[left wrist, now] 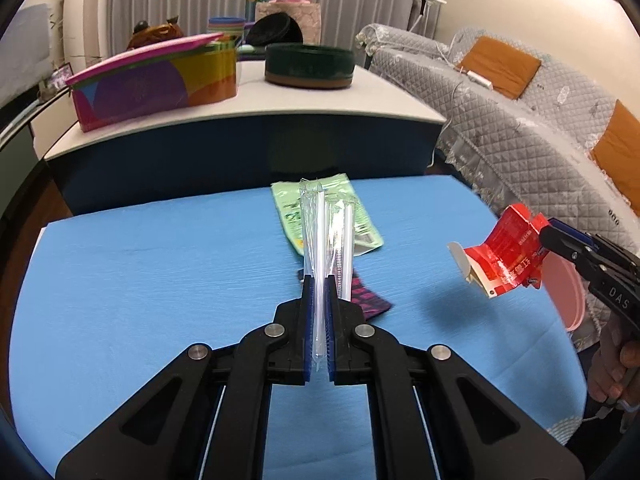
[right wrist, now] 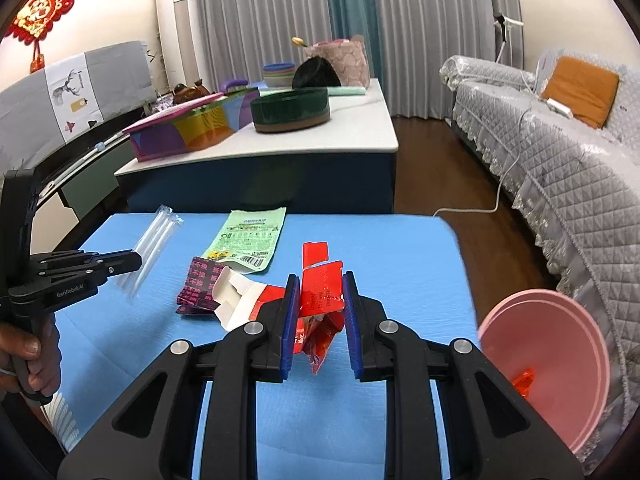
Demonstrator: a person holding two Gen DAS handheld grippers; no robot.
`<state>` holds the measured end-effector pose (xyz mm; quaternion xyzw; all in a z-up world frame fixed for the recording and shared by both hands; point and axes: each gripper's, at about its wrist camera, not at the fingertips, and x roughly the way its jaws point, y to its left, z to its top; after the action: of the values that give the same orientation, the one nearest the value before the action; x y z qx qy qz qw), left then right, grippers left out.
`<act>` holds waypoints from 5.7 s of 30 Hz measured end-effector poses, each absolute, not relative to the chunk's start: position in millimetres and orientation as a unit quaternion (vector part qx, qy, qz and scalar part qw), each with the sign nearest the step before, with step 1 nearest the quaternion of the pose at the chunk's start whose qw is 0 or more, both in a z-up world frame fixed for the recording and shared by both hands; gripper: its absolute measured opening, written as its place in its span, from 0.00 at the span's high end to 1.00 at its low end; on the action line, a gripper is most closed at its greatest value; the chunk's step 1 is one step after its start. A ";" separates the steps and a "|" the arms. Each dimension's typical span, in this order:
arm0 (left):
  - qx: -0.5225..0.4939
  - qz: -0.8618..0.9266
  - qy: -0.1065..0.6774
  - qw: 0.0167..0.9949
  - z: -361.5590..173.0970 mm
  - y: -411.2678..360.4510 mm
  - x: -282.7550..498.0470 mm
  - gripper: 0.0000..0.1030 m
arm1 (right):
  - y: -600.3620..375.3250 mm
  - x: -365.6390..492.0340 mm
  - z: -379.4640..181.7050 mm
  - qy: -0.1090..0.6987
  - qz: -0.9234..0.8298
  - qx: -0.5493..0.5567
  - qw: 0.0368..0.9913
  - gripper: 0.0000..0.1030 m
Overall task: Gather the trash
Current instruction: 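Carry the straws and red-white box toward the pink bin, then hold both tools over the pink bin and open them to drop the items, then move both tools back to the table toward the black-pink card and green pouch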
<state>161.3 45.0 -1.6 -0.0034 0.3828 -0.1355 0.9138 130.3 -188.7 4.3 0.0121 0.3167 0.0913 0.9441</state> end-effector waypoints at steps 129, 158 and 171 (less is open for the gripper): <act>0.000 -0.203 0.381 0.902 25.1 -207.7 130.8 0.58 | -440.9 75.1 27.4 0.286 -0.134 0.169 0.934 0.40; -0.059 -0.016 0.407 0.911 -38.9 0.9 182.4 0.35 | -324.3 98.2 30.5 0.294 -0.053 0.072 0.952 0.40; -0.034 0.000 0.442 0.896 -76.1 -8.5 200.1 0.33 | -288.0 112.1 29.0 0.307 -0.028 0.049 0.950 0.40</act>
<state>200.1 -8.5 -76.1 -0.0339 0.4418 0.0001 0.8965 112.1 -288.0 29.0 0.0487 0.3068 -0.0276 0.9501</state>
